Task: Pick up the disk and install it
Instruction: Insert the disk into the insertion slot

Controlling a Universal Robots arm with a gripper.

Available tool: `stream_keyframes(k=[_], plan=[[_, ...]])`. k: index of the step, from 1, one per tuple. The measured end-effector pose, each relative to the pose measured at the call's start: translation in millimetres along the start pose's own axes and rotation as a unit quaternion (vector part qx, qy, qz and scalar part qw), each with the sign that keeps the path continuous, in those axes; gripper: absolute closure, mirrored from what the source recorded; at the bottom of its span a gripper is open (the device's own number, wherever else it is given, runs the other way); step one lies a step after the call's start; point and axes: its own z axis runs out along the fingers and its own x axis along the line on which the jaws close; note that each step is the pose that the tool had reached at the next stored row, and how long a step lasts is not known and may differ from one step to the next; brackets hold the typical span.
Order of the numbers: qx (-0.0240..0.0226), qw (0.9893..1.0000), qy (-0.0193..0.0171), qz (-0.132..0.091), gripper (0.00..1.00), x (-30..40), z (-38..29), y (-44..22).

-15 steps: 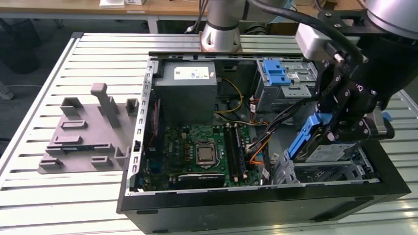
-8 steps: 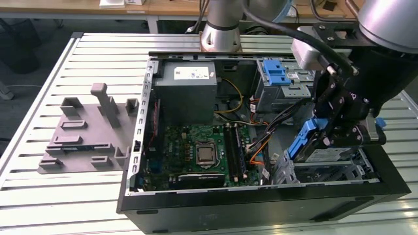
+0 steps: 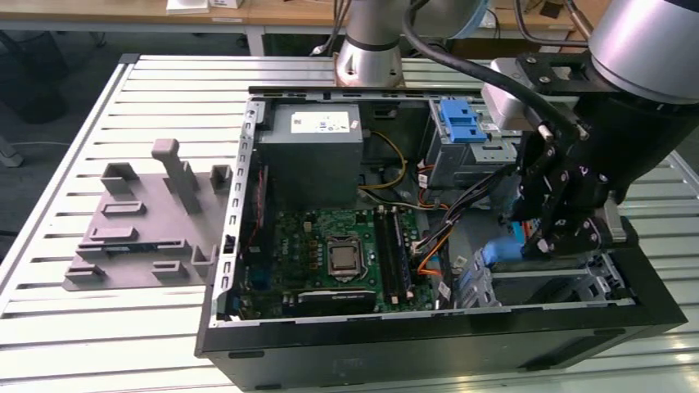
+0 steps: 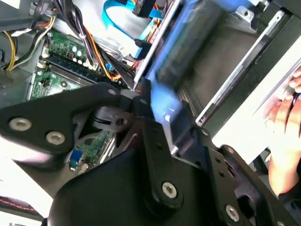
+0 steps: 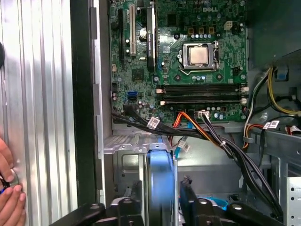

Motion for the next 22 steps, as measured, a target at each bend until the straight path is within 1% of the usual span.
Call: stream_keyframes(k=[1,2,7,9,10,12,13,15,16,17,22], plan=[[0.0000,1.0000,0.0000,0.000,0.57,0.0,0.0,0.0],[0.0000,1.0000,-0.0001,0.000,0.50,0.0,0.1,0.0],[0.0000,1.0000,-0.0001,0.000,0.51,0.0,0.3,0.0],[0.0000,1.0000,-0.0002,0.000,0.64,0.0,0.3,0.0],[0.0000,1.0000,-0.0002,0.000,0.64,0.0,0.4,0.0],[0.0000,1.0000,-0.0002,0.000,0.76,0.0,0.4,0.0],[0.0000,1.0000,-0.0002,0.000,0.76,0.0,0.4,0.0],[0.0000,1.0000,-0.0002,0.000,0.87,0.0,0.5,0.0],[0.0000,1.0000,-0.0002,0.000,0.87,0.0,0.5,0.0],[0.0000,1.0000,-0.0002,0.000,0.89,0.0,0.5,0.0],[0.0000,1.0000,-0.0002,0.000,0.89,0.0,0.7,0.0]])
